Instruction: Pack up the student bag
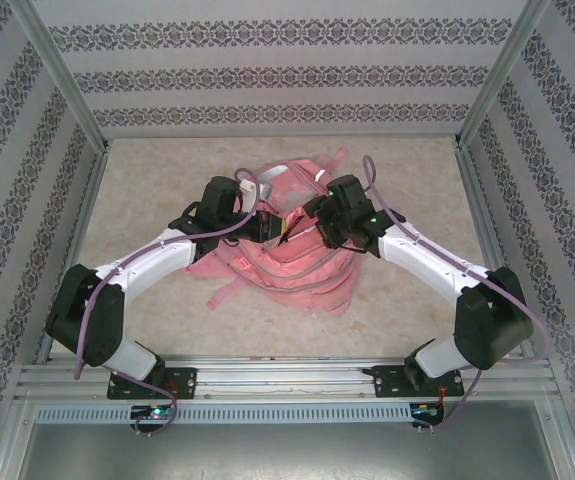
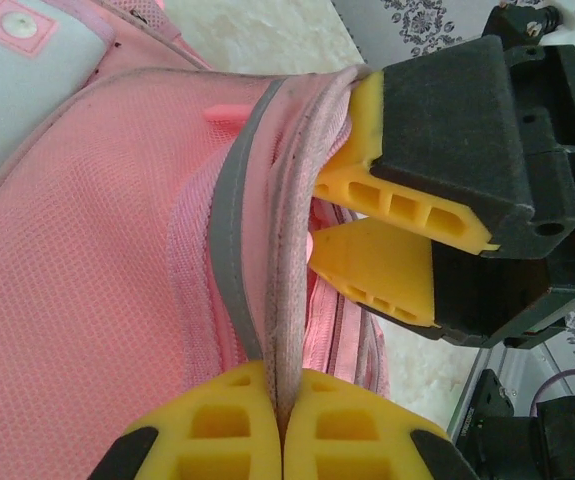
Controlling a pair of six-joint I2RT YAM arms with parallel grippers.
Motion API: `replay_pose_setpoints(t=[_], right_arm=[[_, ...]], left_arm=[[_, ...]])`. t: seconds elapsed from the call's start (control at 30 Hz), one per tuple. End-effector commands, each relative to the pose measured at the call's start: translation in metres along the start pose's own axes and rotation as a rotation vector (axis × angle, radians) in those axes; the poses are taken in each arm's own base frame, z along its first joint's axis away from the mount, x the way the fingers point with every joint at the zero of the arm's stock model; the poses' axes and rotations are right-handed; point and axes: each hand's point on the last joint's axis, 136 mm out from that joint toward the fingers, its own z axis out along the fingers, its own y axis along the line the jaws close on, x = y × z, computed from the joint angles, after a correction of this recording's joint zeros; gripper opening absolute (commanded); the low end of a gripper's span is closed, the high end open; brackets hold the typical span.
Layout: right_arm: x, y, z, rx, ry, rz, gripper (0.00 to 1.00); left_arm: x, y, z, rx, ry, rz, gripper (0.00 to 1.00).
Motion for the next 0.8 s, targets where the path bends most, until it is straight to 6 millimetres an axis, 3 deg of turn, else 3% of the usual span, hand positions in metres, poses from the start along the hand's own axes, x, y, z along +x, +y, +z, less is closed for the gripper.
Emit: replay_pose_setpoints(t=[0.0, 0.13, 0.27, 0.4, 0.6, 0.77], right_arm=[[-0.003, 0.011, -0.018, -0.02, -0.029, -0.024, 0.61], [-0.004, -0.007, -0.034, 0.007, -0.011, -0.153, 0.6], [0.003, -0.029, -0.032, 0.063, 0.074, -0.307, 0.39], [0.007, -0.024, -0.03, 0.077, 0.109, -0.456, 0.27], [-0.007, -0.029, -0.005, 0.163, 0.08, -0.57, 0.21], [-0.014, -0.02, 0.03, 0.159, 0.001, -0.707, 0.17]], left_arm=[[-0.036, -0.039, -0.008, 0.117, -0.105, 0.096, 0.0], [-0.04, -0.043, -0.008, 0.135, -0.116, 0.095, 0.0], [-0.043, -0.047, -0.009, 0.145, -0.115, 0.103, 0.0], [-0.043, -0.046, -0.008, 0.146, -0.113, 0.101, 0.0], [-0.043, -0.05, -0.008, 0.17, -0.109, 0.093, 0.0], [-0.043, -0.052, -0.01, 0.175, -0.112, 0.095, 0.0]])
